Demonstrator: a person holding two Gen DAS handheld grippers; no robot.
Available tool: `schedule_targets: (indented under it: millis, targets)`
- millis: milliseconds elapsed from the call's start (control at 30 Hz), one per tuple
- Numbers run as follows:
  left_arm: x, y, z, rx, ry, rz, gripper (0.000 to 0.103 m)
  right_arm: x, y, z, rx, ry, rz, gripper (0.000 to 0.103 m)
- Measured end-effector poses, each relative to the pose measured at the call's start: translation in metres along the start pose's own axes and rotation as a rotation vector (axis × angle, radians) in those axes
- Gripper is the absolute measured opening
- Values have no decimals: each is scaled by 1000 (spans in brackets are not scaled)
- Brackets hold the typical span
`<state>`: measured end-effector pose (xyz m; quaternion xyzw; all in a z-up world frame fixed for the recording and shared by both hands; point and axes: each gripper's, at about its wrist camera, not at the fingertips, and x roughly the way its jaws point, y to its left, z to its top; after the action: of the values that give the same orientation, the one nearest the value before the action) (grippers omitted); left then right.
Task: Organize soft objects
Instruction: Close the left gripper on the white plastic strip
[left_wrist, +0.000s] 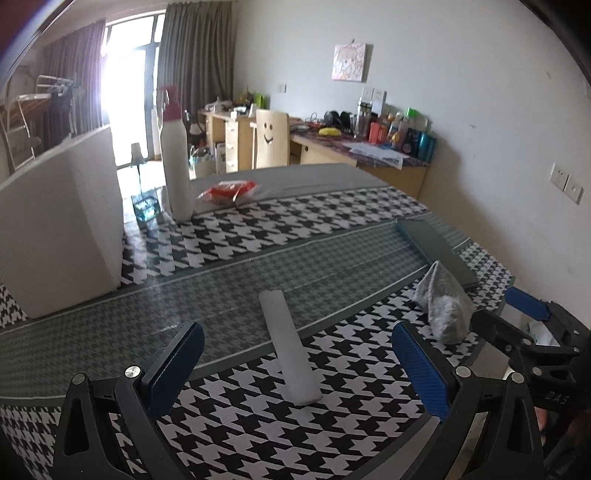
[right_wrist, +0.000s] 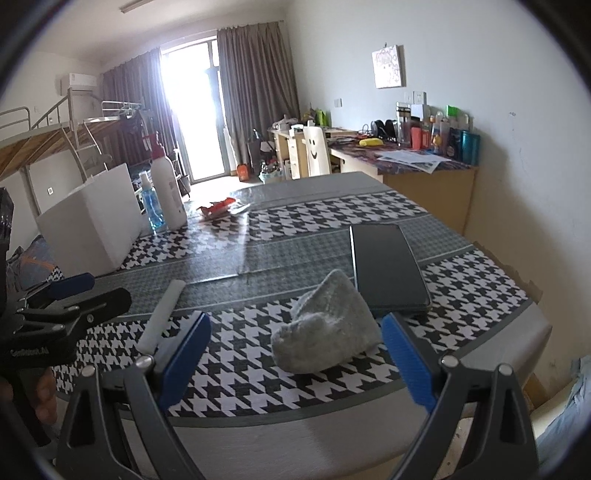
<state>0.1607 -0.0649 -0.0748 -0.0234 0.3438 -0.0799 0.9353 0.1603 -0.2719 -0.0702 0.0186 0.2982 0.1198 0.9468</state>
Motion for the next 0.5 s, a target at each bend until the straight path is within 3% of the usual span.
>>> schedule_targets:
  millis: [167,500]
  targets:
    - [13,-2,0,5,29,10,95,7,-3,-2,6,16,0,96]
    - [41,-3,-2,2,117,36,71,21,-9,-7,14,46,2,96]
